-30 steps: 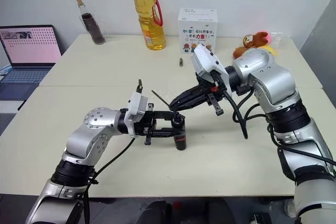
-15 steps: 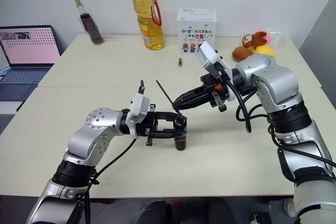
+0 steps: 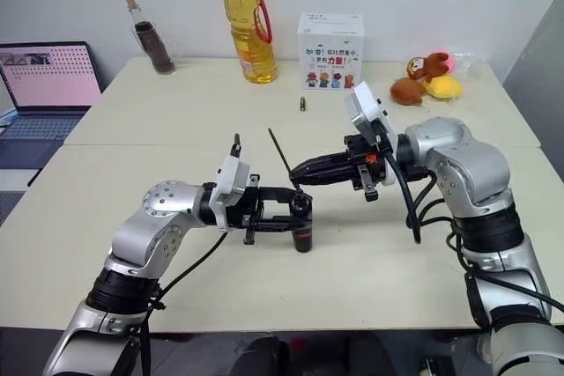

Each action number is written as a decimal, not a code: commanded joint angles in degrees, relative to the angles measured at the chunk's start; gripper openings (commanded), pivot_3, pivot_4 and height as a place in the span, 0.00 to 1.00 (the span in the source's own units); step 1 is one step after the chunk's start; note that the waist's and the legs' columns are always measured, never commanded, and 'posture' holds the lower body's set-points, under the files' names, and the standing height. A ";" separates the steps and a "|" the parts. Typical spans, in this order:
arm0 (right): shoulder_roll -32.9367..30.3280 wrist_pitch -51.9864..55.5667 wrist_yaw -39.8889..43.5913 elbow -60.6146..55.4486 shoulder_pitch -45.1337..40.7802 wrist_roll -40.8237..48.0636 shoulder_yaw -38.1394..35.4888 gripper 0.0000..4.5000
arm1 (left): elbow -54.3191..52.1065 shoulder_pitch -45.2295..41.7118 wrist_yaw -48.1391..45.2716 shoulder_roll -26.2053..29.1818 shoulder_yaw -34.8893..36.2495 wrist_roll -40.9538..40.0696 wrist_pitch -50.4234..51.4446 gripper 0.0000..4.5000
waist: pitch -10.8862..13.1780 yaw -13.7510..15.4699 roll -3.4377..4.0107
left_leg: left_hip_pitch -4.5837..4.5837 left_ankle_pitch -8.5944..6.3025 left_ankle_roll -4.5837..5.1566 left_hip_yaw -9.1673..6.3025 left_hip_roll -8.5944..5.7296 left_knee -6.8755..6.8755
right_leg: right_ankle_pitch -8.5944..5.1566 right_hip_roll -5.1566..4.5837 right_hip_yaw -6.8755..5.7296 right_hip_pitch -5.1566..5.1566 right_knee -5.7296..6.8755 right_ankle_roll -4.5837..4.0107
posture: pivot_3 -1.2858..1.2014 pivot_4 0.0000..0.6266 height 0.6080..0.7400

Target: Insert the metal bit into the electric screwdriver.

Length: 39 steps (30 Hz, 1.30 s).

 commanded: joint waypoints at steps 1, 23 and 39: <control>0.43 -0.60 -4.27 -0.58 2.19 -1.47 -0.96 0.01 | -1.14 -0.06 -1.11 -0.16 -1.37 -0.02 0.12 0.37 | 0.00 0.01 0.00 | 0.00 0.00 0.00 -0.01 0.00 0.00 | 0.00 0.00 0.00 0.00 0.00 0.00 | 0.52 0.24 1.00; -0.54 -8.21 -7.43 -4.32 10.00 -2.42 -1.83 0.01 | -2.76 1.38 -0.52 -0.21 -0.66 -0.45 0.72 0.37 | 0.01 -0.02 -0.01 | -0.03 0.00 0.00 -0.02 0.00 0.00 | 0.00 0.01 0.00 -0.01 -0.02 0.01 | 0.52 0.24 1.00; 0.35 -8.39 -11.12 -6.36 15.25 -2.08 -0.66 0.01 | -2.66 1.38 -0.48 -0.34 -0.81 -0.47 0.51 0.37 | 0.00 -0.04 0.00 | 0.03 0.00 0.00 0.00 0.01 -0.01 | 0.00 0.01 0.01 0.03 -0.03 0.01 | 0.52 0.24 1.00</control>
